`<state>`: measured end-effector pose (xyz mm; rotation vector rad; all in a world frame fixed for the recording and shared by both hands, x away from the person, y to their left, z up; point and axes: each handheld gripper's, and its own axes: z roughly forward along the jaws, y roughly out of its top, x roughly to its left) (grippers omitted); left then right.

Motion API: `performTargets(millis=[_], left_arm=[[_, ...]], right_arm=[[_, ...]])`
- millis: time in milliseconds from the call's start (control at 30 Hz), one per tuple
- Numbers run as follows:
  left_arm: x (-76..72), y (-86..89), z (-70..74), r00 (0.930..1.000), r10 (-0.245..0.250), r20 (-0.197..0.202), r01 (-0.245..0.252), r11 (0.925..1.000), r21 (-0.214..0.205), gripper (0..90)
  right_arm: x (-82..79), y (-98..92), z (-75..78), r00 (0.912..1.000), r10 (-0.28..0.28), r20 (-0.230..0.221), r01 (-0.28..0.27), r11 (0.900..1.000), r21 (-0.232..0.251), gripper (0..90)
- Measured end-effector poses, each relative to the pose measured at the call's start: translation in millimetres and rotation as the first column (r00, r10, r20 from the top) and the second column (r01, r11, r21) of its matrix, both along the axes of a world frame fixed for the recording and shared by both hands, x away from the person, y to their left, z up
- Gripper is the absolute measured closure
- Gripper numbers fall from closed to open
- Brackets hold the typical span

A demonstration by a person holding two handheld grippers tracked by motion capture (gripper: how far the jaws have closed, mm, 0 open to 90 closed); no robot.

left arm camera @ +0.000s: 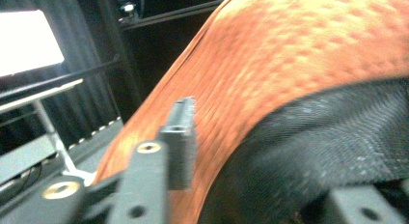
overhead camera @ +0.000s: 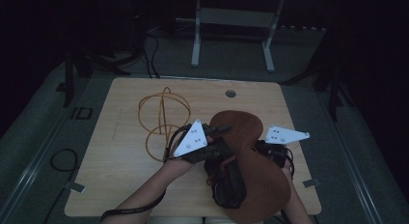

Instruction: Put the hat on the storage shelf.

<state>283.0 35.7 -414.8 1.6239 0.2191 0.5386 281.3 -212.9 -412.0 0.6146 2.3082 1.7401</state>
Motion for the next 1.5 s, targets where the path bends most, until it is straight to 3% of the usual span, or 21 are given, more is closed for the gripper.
performTargets(millis=[167,300,333,567,733,900,1000,1167,1267,1367,1500], left_arm=[[-1.3,5.2,2.3,0.9992,0.040,0.002,-0.040,0.9988,0.027,54.4],[-1.3,16.4,-0.8,0.9971,0.041,-0.064,-0.040,0.9992,0.009,51.9],[-2.1,18.5,-1.9,0.9960,0.051,-0.073,-0.049,0.9985,0.022,50.7],[-10.5,30.7,-13.7,0.9929,0.067,-0.098,-0.060,0.9956,0.071,49.6],[-20.2,38.1,-24.9,0.9905,0.062,-0.122,-0.051,0.9942,0.095,49.5],[-29.1,50.5,-41.3,0.9843,0.061,-0.165,-0.044,0.9933,0.107,49.4],[-34.2,58.3,-52.4,0.9813,0.078,-0.176,-0.054,0.9890,0.137,49.3],[-39.6,75.5,-73.6,0.9675,0.122,-0.221,-0.084,0.9812,0.174,45.3],[-42.3,87.7,-86.8,0.9556,0.151,-0.253,-0.102,0.9749,0.198,43.3],[-43.7,99.2,-99.0,0.9423,0.177,-0.284,-0.117,0.9694,0.216,40.7],[-46.5,117.1,-117.3,0.9186,0.229,-0.322,-0.156,0.9589,0.237,37.5]], right_arm=[[2.8,-8.5,6.9,0.9997,-0.026,0.001,0.026,0.9991,0.033,87.5],[4.5,-21.7,16.8,0.9965,-0.082,0.016,0.081,0.9947,0.064,87.5],[6.4,-25.7,19.2,0.9952,-0.096,0.016,0.094,0.9926,0.077,87.5],[21.0,-43.5,36.0,0.9851,-0.169,0.031,0.165,0.9799,0.113,87.4],[37.2,-45.5,44.9,0.9732,-0.226,0.041,0.220,0.9686,0.115,87.4],[54.4,-41.2,53.4,0.9674,-0.250,0.038,0.243,0.9604,0.136,87.4],[64.8,-35.5,57.3,0.9649,-0.260,0.036,0.253,0.9569,0.143,87.4],[80.9,-23.0,63.0,0.9614,-0.273,0.036,0.266,0.9548,0.133,87.4],[89.7,-16.1,67.1,0.9606,-0.276,0.031,0.270,0.9539,0.131,87.3],[97.4,-9.1,70.8,0.9604,-0.277,0.033,0.270,0.9538,0.131,87.3],[105.6,1.1,72.4,0.9605,-0.277,0.030,0.270,0.9537,0.131,87.3]])
